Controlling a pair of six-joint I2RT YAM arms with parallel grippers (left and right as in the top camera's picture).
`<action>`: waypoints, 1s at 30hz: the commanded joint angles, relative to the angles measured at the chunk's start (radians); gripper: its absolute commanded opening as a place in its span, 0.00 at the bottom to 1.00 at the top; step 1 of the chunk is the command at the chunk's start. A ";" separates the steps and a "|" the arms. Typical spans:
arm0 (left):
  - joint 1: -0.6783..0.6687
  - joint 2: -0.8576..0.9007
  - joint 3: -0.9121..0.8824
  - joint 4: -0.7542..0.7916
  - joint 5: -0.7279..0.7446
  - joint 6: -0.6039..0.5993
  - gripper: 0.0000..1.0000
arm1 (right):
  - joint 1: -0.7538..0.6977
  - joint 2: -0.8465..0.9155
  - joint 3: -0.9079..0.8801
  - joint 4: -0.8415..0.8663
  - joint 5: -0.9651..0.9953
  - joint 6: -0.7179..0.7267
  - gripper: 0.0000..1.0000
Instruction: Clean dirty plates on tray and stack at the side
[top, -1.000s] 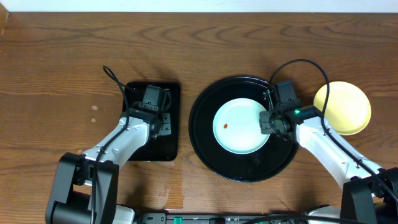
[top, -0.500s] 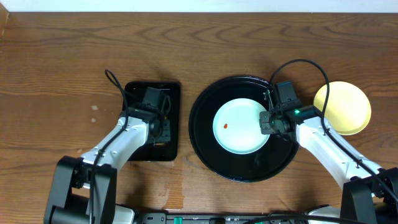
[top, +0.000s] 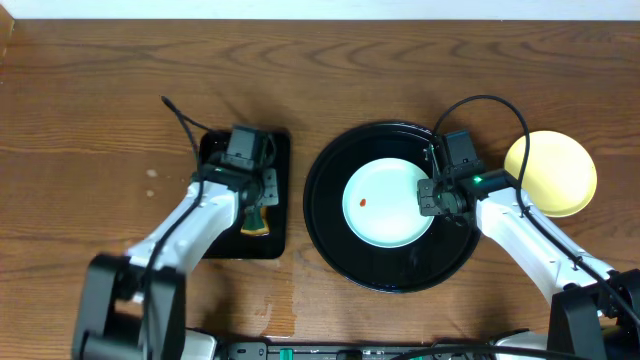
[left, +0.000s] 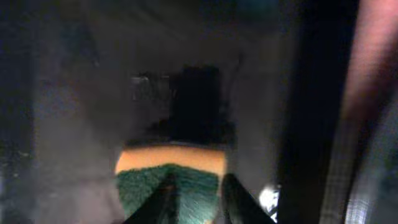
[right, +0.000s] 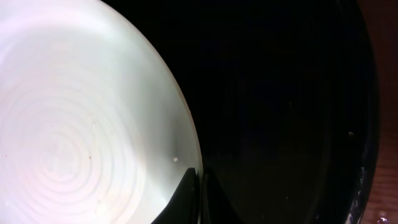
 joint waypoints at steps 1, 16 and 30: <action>0.004 0.090 -0.026 -0.002 -0.017 0.000 0.09 | -0.005 -0.001 0.014 0.000 0.016 -0.014 0.01; 0.004 -0.120 0.087 -0.155 0.015 0.000 0.25 | -0.005 -0.001 0.014 -0.002 0.017 -0.014 0.01; 0.004 0.051 -0.056 -0.056 -0.090 -0.004 0.08 | -0.005 -0.001 0.014 -0.001 0.016 -0.014 0.01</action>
